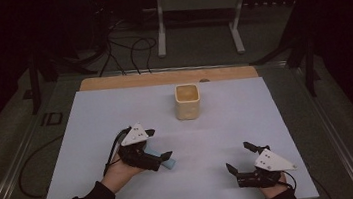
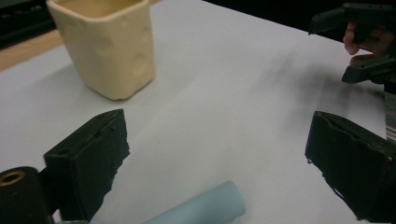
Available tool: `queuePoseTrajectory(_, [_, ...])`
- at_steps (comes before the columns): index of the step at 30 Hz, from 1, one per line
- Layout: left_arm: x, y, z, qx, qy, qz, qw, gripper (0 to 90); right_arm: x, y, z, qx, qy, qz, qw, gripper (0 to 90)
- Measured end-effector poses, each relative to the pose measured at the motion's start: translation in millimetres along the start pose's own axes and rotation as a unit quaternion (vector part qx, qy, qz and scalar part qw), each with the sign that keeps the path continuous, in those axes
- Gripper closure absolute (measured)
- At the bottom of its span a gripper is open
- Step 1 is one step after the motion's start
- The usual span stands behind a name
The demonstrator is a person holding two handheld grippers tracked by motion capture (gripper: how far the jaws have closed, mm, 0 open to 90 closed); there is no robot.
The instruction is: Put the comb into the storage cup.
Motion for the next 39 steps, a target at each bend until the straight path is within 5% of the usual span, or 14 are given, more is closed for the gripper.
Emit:
queuePoseTrajectory(8, [-3.4, -11.2, -16.4, -0.011, 0.0, 0.004, 0.9999, 16.6, -0.1, 0.0, -0.1, 0.0, 0.001, 0.002, 1.0, 9.3])
queuePoseTrajectory(18, [-8.4, -22.6, -32.5, -0.038, -0.004, 0.033, 0.9987, 33.4, -0.6, 0.7, 0.3, 0.001, 0.002, 0.001, 1.0, 9.3])
queuePoseTrajectory(39, [-5.5, -34.9, -55.8, -0.087, -0.022, 0.047, 0.9948, 85.8, -0.5, 0.9, 0.4, 0.003, 0.006, -0.001, 1.0, 9.3])
Point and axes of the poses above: each handheld gripper's, and its own axes: z roughly backward along the jaws, y roughly out of its top, x roughly to its right, the point moved 6 cm from there along -z, roughly forward along the jaws, and after that the axes turned 12 degrees about -y, right-handed, at the moved point
